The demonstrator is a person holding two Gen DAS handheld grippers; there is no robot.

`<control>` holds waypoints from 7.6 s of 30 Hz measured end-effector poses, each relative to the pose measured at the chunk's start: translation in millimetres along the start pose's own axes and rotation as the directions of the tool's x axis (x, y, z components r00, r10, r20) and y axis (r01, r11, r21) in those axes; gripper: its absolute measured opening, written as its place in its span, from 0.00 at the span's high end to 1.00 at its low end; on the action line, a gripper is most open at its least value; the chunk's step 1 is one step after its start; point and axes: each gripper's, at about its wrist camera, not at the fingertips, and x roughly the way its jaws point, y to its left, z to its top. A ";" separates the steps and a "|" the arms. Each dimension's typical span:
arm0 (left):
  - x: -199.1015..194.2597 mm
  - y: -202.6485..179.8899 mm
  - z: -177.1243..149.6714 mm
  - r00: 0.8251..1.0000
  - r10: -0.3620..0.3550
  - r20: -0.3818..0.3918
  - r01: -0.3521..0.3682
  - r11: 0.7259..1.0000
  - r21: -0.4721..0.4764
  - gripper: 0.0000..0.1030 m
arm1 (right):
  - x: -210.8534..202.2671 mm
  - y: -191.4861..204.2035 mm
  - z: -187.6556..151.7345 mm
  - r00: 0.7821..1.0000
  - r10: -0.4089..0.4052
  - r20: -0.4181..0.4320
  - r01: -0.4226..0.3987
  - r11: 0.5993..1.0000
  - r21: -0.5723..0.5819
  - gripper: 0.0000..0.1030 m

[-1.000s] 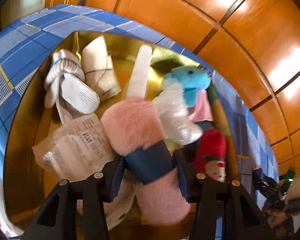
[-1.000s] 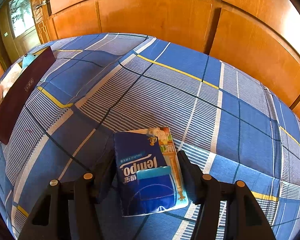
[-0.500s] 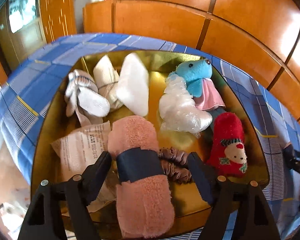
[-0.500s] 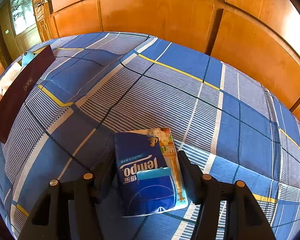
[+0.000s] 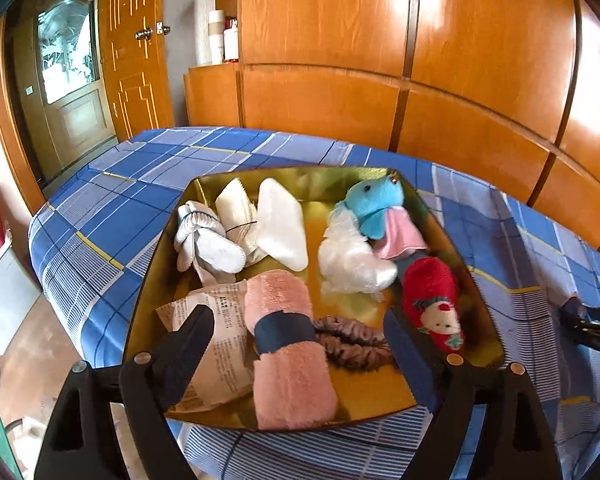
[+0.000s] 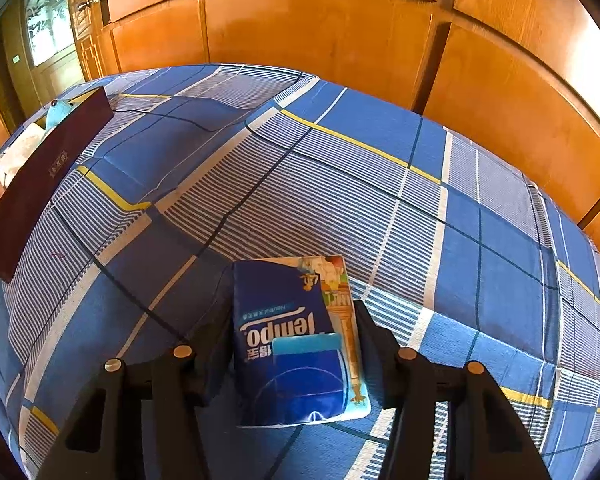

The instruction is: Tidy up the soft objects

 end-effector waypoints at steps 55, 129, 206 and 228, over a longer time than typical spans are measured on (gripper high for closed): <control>-45.0 39.8 -40.2 0.999 -0.043 0.032 0.046 0.996 -0.079 0.15 | -66.1 75.2 24.8 0.985 -0.094 0.142 0.061 0.973 0.221 0.49; -31.3 34.4 -31.6 1.000 0.025 0.015 -0.024 0.997 -0.079 0.10 | -43.6 282.3 65.0 0.959 0.241 0.150 -0.226 0.968 -0.110 0.36; -50.4 40.1 -41.5 0.989 0.145 0.021 -0.140 0.977 -0.159 0.00 | -87.7 265.2 22.7 0.964 0.028 0.266 -0.029 1.000 0.002 0.34; -53.7 38.2 -41.1 0.990 0.141 0.029 -0.135 0.979 -0.155 0.00 | -87.1 263.7 21.1 0.965 0.029 0.261 -0.032 0.999 0.005 0.34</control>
